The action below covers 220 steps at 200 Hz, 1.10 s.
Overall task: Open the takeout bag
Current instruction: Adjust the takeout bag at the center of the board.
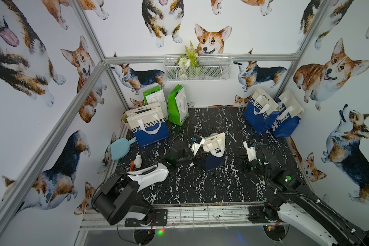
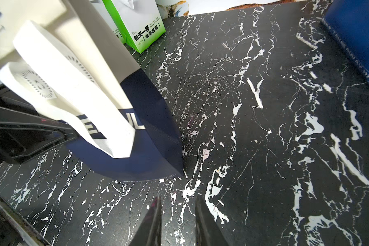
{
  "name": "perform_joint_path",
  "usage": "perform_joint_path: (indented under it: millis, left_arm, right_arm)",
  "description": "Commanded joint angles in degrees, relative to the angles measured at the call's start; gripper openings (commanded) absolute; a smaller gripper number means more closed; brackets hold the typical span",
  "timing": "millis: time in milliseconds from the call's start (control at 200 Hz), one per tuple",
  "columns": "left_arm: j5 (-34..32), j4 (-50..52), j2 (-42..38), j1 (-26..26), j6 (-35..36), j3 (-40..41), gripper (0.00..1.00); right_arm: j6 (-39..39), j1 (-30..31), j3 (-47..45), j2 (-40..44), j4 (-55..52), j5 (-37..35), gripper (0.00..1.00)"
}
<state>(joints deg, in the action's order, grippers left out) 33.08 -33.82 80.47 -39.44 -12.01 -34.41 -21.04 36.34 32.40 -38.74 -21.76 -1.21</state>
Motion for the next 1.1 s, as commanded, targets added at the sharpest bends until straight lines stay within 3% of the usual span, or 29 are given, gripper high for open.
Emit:
perform_joint_path:
  millis: [0, 95, 205, 380, 586, 746, 1096]
  left_arm:
    - [1.0, 4.3, -0.7, 0.1, 0.9, -1.1, 0.07]
    - [0.9, 6.0, -1.9, 0.3, 2.1, -1.1, 0.07]
    - [0.3, 5.7, -2.8, 0.3, 2.0, -0.4, 0.24]
    - [-0.9, 3.0, -4.1, 0.2, 0.8, 1.5, 0.28]
    - [-0.8, -12.7, -1.7, 0.3, -5.5, 6.7, 0.39]
    - [-3.5, -16.4, -3.2, 0.2, -4.9, 9.3, 0.47]
    - [-2.6, -22.9, -1.8, -0.3, -6.1, 11.0, 0.56]
  right_arm:
    - [0.6, 0.0, 1.1, 0.1, -0.3, 1.5, 0.29]
    - [2.5, 0.0, 1.9, 0.4, 0.5, 3.5, 0.29]
    - [6.0, 0.0, 4.6, 0.4, 1.0, 5.8, 0.29]
    - [10.7, 0.8, 10.3, -1.5, 1.8, 8.0, 0.3]
    - [14.4, 1.9, 15.5, -5.5, 3.2, 8.4, 0.3]
    - [17.3, 2.7, 15.3, -6.3, 6.8, 8.8, 0.32]
    - [18.1, 2.7, 14.6, -6.7, 6.9, 7.8, 0.34]
